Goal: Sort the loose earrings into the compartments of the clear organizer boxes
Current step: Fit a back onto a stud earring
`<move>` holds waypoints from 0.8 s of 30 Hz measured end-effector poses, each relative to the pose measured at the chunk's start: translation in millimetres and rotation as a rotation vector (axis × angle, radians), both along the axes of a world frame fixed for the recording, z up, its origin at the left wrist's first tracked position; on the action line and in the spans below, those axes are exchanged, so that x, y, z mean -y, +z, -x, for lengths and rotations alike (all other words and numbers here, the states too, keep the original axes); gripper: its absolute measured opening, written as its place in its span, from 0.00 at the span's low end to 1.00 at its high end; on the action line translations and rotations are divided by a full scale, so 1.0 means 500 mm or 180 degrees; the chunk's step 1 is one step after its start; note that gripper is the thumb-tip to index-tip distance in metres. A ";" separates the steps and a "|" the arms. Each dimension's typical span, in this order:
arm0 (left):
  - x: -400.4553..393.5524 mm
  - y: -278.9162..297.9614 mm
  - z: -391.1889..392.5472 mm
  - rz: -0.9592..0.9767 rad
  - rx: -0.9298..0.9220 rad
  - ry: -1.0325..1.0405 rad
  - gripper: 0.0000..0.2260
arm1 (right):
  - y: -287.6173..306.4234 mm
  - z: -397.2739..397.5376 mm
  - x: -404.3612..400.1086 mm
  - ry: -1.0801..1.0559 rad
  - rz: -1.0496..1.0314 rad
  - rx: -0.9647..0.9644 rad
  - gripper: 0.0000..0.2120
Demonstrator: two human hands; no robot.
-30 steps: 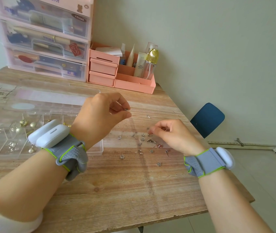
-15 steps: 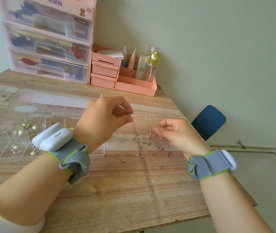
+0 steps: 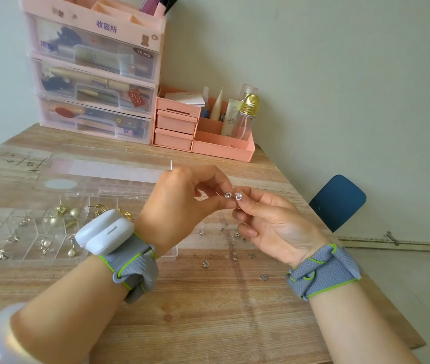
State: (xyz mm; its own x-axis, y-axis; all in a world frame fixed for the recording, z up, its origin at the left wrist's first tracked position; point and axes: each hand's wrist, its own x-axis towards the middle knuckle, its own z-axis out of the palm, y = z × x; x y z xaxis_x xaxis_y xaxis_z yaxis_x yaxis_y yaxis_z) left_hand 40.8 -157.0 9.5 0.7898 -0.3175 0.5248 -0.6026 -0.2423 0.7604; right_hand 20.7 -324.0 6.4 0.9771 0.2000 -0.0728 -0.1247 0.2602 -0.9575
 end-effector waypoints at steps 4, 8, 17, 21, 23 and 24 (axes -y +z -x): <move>0.000 0.002 0.002 0.0126 0.0041 0.0014 0.06 | -0.006 -0.007 0.000 0.0173 -0.0168 0.0057 0.16; -0.004 0.004 0.004 0.0119 0.0088 0.0004 0.06 | 0.005 -0.003 -0.012 0.0156 -0.0185 0.0006 0.10; -0.057 0.024 0.010 -0.0066 0.0088 0.0206 0.05 | 0.025 -0.008 -0.062 0.0145 0.0174 0.0017 0.10; -0.129 0.039 0.002 -0.0397 0.0019 0.0369 0.05 | 0.029 -0.019 -0.100 0.0202 0.0570 0.0087 0.06; -0.174 0.045 0.003 -0.0515 -0.0027 0.0477 0.05 | 0.028 -0.020 -0.126 0.0216 0.0807 0.0196 0.03; -0.199 0.046 0.006 -0.0589 -0.0081 0.0520 0.05 | 0.026 -0.021 -0.144 0.0246 0.0945 0.0262 0.01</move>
